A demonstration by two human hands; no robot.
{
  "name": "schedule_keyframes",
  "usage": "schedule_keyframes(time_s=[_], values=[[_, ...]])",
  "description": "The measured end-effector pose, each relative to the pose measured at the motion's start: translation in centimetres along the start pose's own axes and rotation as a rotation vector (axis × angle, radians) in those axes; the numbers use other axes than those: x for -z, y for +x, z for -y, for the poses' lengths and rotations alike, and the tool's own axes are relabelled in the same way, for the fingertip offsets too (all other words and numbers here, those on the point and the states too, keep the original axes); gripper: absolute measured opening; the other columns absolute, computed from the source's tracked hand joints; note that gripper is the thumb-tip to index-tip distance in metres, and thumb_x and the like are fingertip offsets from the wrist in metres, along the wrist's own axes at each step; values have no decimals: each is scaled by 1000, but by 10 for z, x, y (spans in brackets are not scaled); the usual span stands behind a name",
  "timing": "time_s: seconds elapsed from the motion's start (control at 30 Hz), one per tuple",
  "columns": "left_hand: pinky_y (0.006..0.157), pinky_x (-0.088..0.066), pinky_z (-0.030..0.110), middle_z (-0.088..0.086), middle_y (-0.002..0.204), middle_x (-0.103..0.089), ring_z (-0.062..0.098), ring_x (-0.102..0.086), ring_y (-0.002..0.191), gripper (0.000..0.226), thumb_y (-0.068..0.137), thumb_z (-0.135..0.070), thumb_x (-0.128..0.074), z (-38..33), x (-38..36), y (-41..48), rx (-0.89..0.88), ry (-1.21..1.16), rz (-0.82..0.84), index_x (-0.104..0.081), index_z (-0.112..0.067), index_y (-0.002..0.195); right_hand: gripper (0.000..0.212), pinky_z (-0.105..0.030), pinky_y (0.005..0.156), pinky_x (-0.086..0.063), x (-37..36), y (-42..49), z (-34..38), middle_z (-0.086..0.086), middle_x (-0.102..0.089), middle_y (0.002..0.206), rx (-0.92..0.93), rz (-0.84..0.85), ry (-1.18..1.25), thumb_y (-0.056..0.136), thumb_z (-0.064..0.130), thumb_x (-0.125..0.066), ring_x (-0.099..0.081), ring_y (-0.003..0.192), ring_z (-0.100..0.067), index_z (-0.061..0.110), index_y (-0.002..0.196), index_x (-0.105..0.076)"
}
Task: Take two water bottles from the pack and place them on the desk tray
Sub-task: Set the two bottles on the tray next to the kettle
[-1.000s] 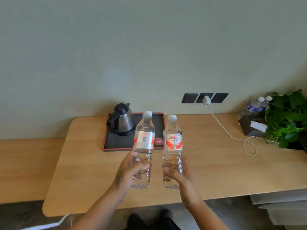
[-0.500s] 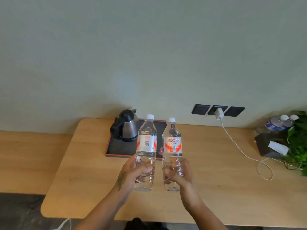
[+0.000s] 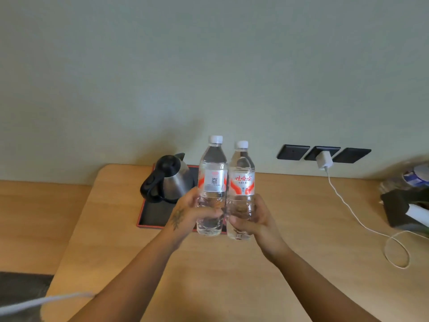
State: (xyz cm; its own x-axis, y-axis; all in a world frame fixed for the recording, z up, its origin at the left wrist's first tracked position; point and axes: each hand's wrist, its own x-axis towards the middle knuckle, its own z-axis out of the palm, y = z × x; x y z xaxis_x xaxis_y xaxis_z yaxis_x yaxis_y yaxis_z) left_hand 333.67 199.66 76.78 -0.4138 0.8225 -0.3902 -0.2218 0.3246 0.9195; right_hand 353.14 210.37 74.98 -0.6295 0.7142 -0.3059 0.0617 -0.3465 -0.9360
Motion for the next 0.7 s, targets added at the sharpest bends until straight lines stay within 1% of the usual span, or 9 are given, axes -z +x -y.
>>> schedule_keyframes(time_s=[0.07,0.17,0.27,0.33,0.43,0.47,0.57,0.63,0.7], values=[[103,-57,48,8,118,-85,30,-78,115,63,60,-20,-91,0,1,30,-10,31,16,-79,-24,122,75,-41,94,-62,5,28,1,-18,-76,127,18,23,-28,73,-4,-85,-76,114,-29,5,140,-52],[107,-56,51,9,115,-86,32,-79,113,68,52,-13,-89,8,2,80,-9,71,15,-79,-21,119,81,-54,107,-57,19,73,-6,-20,-72,134,39,25,-138,73,-11,-87,-70,124,-38,5,144,-51],[107,-56,49,3,108,-87,27,-80,110,64,51,-6,-89,25,1,125,9,165,7,-80,-20,113,81,-58,107,-56,35,116,-21,-12,-72,135,65,8,-267,75,-11,-90,-69,126,-35,12,144,-54],[102,-58,45,-1,101,-88,24,-81,105,59,48,-6,-90,38,2,156,9,225,-10,-81,-20,105,84,-52,103,-59,45,142,-36,-7,-72,136,105,-7,-329,74,-6,-92,-69,125,-31,18,145,-54],[100,-60,44,-6,100,-88,21,-81,104,60,47,-3,-94,60,4,197,9,304,-21,-83,-20,104,88,-27,95,-61,54,175,-61,8,-74,133,103,-9,-372,71,-4,-95,-71,123,-13,32,141,-56],[97,-61,41,-8,100,-88,19,-81,103,61,49,-1,-96,68,5,207,9,330,-18,-83,-20,105,89,-22,92,-60,58,185,-70,11,-75,132,99,-7,-390,71,-7,-95,-71,122,-10,32,141,-56],[77,-60,23,-14,95,-87,13,-82,95,60,53,5,-99,92,4,231,15,362,-24,-81,-25,102,87,-12,87,-57,67,210,-99,11,-78,123,100,-24,-466,69,-11,-94,-73,115,-3,13,144,-57],[79,-58,26,-12,97,-87,9,-82,93,61,53,3,-101,104,2,242,8,369,-46,-81,-29,100,83,-8,85,-55,71,221,-112,6,-76,123,107,-25,-507,69,-8,-95,-73,111,3,7,142,-59],[78,-57,24,-14,94,-86,2,-80,89,61,51,2,-102,110,-1,250,-18,363,-62,-81,-41,89,82,-4,83,-53,74,230,-120,4,-75,124,107,-54,-526,70,-6,-95,-72,109,7,5,143,-59]])
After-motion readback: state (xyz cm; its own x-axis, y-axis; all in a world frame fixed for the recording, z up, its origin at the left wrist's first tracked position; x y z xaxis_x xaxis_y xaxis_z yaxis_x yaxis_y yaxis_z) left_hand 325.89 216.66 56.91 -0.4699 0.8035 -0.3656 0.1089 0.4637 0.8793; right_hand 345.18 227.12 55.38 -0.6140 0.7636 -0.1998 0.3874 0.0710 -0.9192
